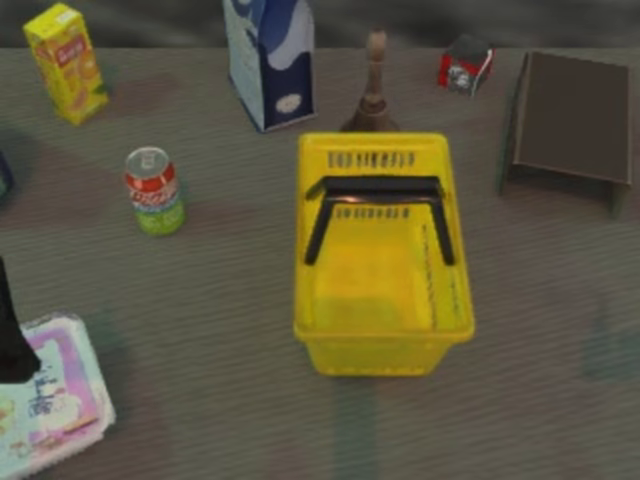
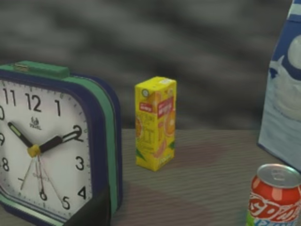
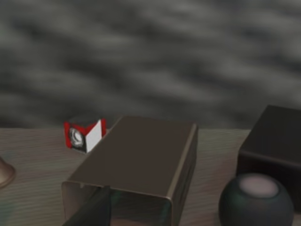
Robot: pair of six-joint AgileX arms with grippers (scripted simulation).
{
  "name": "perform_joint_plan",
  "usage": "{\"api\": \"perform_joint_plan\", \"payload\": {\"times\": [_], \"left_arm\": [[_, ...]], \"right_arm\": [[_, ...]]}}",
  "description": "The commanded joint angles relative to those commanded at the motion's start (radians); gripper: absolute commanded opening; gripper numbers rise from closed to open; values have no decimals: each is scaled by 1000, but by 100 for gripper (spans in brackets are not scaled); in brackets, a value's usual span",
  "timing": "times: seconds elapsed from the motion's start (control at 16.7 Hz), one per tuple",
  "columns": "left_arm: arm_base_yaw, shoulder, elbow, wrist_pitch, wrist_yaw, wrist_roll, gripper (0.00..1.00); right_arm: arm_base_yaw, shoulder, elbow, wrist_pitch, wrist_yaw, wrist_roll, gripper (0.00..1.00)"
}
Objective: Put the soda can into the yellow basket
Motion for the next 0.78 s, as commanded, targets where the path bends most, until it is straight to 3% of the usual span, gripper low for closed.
{"api": "perform_joint_plan", "payload": {"times": [0.36,0.78], "left_arm": [[-12,72,91,-46,4,27,100],[-74,503,533,-322,26,157,100]], "right_arm": [[0,0,0,0,0,0,100],[0,0,0,0,0,0,100]]}}
